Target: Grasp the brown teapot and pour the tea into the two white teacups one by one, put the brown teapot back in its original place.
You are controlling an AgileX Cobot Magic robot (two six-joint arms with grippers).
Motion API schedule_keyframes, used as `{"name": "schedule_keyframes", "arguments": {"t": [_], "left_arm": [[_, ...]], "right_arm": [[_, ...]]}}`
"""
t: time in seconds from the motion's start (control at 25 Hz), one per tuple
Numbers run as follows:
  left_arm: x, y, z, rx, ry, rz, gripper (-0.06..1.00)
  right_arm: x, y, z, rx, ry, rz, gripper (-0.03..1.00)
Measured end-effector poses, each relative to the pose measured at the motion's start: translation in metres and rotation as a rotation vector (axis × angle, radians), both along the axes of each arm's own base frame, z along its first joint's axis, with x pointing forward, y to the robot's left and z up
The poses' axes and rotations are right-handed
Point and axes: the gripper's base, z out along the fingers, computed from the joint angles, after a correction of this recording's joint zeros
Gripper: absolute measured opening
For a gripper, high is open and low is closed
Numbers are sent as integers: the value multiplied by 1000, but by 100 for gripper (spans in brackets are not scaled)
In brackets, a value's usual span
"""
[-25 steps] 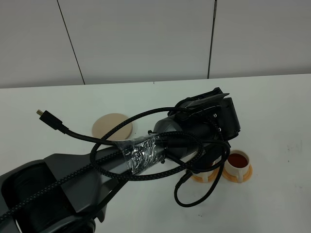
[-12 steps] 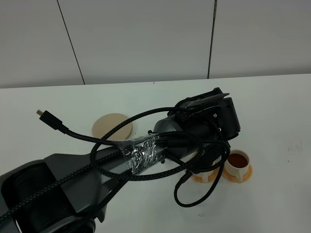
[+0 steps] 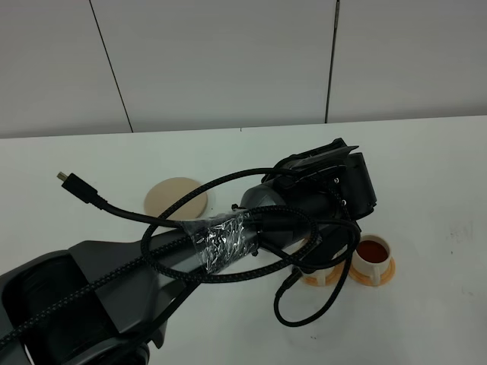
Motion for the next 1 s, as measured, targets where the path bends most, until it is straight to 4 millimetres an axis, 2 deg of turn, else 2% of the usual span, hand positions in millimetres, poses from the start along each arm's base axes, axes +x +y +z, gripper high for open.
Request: {"name": "schedule_keyframes", "arguments": {"t": [0.64, 1.0], "left_arm": [[-5, 7, 10, -89, 57, 94, 17], [0, 27, 35, -254, 107, 235, 17]], "right_arm": [[0, 0, 0, 0, 0, 0, 24], [0, 0, 0, 0, 0, 0, 24]]}}
